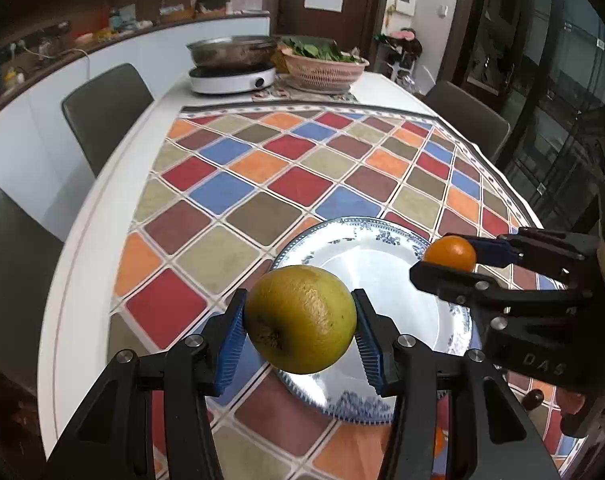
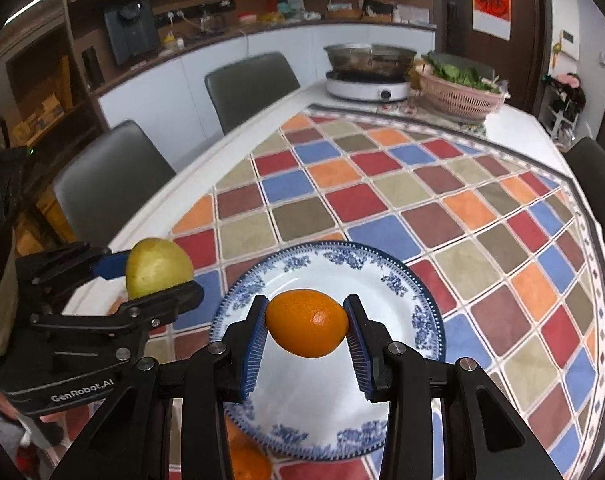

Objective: Organize fruits
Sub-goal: 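Carry the green apple and orange over the blue-and-white plate with both tools, then lower the apple and orange onto the plate and open both tools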

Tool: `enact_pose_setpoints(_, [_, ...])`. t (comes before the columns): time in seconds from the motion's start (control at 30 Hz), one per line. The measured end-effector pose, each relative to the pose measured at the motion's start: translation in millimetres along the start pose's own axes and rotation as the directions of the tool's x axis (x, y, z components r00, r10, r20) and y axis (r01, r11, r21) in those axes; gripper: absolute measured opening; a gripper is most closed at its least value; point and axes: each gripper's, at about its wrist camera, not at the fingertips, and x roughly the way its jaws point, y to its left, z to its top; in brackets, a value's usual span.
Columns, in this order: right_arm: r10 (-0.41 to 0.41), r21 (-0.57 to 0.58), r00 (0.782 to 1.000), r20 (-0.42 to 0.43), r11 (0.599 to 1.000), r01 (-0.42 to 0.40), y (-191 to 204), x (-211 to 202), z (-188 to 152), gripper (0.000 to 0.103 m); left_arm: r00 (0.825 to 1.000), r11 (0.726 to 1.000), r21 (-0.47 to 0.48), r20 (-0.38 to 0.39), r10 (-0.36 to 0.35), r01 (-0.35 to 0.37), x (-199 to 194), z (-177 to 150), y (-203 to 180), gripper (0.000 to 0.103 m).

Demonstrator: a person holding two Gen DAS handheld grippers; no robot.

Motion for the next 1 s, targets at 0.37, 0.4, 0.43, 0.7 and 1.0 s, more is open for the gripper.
enact_pose_setpoints(0.37, [-0.057, 0.009, 0.993, -0.1, 0.998, 0.058, -36, 48, 5, 0.039, 0.993, 0.999, 0.035, -0.111, -0.029, 0.033, 66, 22, -16, 0.05])
enact_pose_setpoints(0.4, [-0.063, 0.0, 0.992, -0.11, 0.998, 0.063, -39, 52, 5, 0.039, 0.992, 0.999, 0.039, -0.126, -0.028, 0.033, 73, 22, -17, 0.05])
enact_pose_setpoints(0.43, [-0.068, -0.005, 0.991, -0.12, 0.998, 0.068, -42, 55, 5, 0.039, 0.99, 0.999, 0.041, -0.14, -0.028, 0.034, 79, 22, -17, 0.05])
enact_pose_setpoints(0.7, [-0.065, -0.011, 0.985, -0.162, 0.998, 0.064, -56, 77, 0, 0.039, 0.977, 0.999, 0.02, -0.212, -0.035, 0.04, 107, 20, -14, 0.05])
enact_pose_setpoints(1.0, [-0.07, -0.011, 0.98, -0.188, 0.998, 0.069, -62, 91, -5, 0.039, 0.975, 0.999, 0.029, -0.219, -0.025, 0.032, 111, 20, -15, 0.05])
